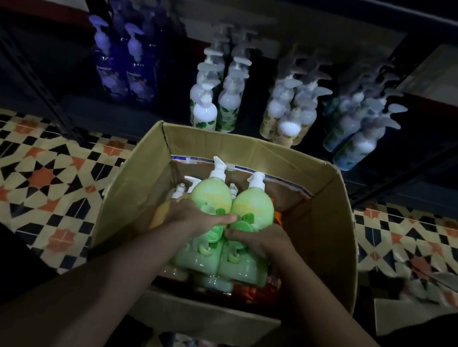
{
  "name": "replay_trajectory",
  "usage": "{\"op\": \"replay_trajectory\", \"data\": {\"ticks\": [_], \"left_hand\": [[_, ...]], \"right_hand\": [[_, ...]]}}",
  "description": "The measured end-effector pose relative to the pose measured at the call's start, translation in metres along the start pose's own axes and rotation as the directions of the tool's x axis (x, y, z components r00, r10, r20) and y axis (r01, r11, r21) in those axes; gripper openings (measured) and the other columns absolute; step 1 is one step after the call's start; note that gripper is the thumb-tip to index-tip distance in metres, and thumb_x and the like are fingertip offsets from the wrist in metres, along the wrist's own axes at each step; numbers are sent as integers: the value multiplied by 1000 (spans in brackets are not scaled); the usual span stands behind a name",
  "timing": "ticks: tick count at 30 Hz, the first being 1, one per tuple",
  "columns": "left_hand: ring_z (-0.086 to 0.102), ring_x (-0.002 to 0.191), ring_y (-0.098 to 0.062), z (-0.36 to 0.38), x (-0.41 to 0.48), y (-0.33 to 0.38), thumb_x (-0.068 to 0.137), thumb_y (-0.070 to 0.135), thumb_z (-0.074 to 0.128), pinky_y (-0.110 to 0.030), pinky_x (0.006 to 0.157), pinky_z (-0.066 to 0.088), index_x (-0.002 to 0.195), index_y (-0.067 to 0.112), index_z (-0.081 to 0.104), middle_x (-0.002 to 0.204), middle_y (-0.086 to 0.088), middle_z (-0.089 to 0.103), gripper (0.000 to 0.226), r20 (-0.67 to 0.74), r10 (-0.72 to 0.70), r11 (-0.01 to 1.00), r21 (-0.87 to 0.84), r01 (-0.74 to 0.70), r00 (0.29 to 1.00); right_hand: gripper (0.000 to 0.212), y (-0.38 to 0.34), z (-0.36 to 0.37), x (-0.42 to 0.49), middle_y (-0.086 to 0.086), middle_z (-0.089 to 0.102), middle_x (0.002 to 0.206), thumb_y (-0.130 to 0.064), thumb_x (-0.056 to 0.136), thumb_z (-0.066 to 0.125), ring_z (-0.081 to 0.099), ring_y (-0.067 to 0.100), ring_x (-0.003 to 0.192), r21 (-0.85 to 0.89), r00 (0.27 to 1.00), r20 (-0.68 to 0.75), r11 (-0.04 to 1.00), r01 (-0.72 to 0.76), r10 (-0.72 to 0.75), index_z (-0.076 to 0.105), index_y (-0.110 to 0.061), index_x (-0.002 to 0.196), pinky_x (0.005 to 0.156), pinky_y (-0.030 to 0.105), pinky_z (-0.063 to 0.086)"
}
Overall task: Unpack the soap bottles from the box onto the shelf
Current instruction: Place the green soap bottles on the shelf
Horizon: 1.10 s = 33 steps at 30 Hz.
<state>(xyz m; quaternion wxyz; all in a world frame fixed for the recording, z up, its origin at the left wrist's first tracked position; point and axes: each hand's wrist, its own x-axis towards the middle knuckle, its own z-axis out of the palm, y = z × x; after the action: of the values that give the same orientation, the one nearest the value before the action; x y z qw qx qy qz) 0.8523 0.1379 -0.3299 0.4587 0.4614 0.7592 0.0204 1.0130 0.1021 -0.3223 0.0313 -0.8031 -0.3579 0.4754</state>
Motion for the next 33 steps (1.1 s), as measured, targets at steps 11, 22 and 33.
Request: {"op": "replay_trajectory", "data": {"ticks": [11,22,33], "left_hand": [[68,85,-17,-24,-17,-30,40,61,91,-29,72,57,99,14,70,97,-1,72,77,-41,28,965,-261,-38,999],[72,84,-18,-75,-65,-23,33,58,92,-43,79,61,97,22,69,92,1,75,77,-187,276,881,-343,-326,943],[64,92,-13,-185,-151,9,40,50,95,-36,82,56,92,29,66,100,11,60,63,-666,429,642,-251,-724,611]], "right_hand": [[55,20,-17,-14,2,64,94,-49,53,92,62,18,85,188,998,29,981,53,-60,59,-18,85,55,22,44],[67,11,-36,-60,-2,72,92,-46,47,95,70,13,85,197,948,-109,928,316,-299,65,-19,101,62,23,55],[84,-81,-48,-162,-6,71,104,-52,38,95,70,10,94,308,678,-385,606,734,-626,59,-31,111,82,35,60]]}}
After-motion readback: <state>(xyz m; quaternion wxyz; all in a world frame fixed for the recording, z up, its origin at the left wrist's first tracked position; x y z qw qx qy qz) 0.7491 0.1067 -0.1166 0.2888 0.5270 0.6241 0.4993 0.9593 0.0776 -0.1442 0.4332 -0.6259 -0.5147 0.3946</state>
